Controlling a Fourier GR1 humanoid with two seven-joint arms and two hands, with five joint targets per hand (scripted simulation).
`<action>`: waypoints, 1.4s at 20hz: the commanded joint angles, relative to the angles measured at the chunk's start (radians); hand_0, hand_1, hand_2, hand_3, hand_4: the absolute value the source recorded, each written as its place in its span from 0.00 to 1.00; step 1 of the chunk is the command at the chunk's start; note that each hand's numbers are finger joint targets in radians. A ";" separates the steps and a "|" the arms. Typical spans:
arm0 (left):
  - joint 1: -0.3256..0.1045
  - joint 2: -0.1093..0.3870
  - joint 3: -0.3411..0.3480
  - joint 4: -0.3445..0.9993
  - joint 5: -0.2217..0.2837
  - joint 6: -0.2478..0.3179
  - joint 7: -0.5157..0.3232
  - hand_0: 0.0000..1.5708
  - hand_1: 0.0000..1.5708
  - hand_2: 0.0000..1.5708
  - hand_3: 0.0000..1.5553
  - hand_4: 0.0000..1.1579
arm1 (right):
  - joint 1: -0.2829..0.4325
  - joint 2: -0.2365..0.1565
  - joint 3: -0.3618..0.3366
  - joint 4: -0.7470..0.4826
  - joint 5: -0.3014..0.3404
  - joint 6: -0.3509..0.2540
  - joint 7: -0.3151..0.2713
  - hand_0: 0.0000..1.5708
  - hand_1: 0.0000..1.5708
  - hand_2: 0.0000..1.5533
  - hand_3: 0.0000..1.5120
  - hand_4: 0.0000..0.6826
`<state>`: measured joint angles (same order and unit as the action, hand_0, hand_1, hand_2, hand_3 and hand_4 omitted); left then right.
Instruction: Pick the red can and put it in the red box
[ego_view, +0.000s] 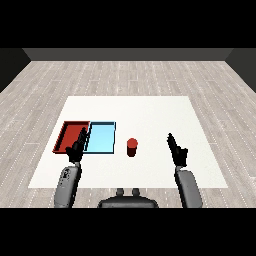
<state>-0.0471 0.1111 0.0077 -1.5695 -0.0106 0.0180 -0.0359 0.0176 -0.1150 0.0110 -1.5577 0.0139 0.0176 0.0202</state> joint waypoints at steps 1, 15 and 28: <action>0.001 -0.013 0.010 0.003 -0.010 -0.012 0.011 0.00 0.00 0.00 0.00 0.00 | 0.004 0.020 -0.009 -0.006 0.015 0.003 -0.004 0.00 0.00 0.00 0.00 0.00; 0.062 -0.092 -0.003 -0.106 0.044 -0.036 -0.313 0.00 0.00 0.00 0.00 0.00 | 0.042 0.090 -0.001 -0.032 -0.015 0.015 -0.387 0.00 0.00 0.00 0.00 0.00; -0.058 -0.074 0.056 0.091 0.082 -0.074 -0.406 0.00 0.00 0.00 0.00 0.00 | -0.049 0.100 0.015 0.006 -0.020 0.007 -0.305 0.00 0.00 0.00 0.00 0.00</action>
<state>-0.0247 0.0351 0.0418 -1.5661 0.0559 -0.0500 -0.4262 -0.0037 -0.0242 0.0134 -1.5643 -0.0247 0.0421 -0.3170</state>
